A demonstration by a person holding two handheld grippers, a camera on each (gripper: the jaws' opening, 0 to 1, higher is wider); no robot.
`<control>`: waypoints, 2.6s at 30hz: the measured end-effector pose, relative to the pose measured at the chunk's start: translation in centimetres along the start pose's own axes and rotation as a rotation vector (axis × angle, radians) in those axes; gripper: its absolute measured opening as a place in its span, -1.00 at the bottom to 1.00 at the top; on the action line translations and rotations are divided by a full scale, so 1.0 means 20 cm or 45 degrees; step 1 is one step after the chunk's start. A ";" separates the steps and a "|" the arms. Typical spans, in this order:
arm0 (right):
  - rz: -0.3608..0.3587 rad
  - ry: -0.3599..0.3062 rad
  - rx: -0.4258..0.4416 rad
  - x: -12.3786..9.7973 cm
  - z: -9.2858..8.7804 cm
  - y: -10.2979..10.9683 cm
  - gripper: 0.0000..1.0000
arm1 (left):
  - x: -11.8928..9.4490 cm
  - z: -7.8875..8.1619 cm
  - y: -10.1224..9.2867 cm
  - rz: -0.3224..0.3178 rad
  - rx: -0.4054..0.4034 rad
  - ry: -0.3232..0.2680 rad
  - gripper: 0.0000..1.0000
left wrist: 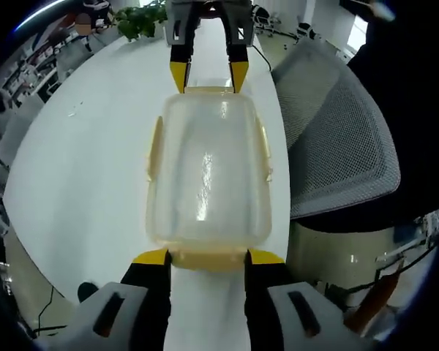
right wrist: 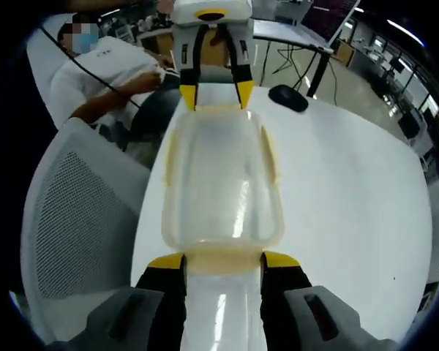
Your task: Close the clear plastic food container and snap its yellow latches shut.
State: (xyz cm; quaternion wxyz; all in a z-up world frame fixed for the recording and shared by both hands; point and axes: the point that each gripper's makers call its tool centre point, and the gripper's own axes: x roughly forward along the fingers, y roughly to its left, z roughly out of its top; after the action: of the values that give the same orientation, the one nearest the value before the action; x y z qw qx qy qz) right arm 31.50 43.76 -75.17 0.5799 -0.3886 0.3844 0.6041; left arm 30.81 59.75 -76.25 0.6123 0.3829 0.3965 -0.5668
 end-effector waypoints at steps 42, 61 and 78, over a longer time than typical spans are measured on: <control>0.017 0.010 0.001 -0.16 -0.44 0.08 -0.24 | 0.20 0.42 -0.10 -0.033 -0.035 0.023 -0.25; 0.013 0.011 -0.020 -0.21 -0.62 0.05 -0.24 | 0.29 0.58 -0.09 -0.026 -0.042 0.047 -0.25; 0.019 -0.001 -0.017 -0.24 -0.76 0.05 -0.24 | 0.38 0.70 -0.09 -0.027 -0.048 0.048 -0.25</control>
State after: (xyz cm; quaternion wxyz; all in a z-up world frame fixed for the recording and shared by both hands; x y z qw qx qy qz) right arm 31.08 27.91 -76.95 0.5728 -0.3894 0.3831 0.6111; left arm 30.06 43.89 -77.73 0.6058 0.3776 0.4227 -0.5583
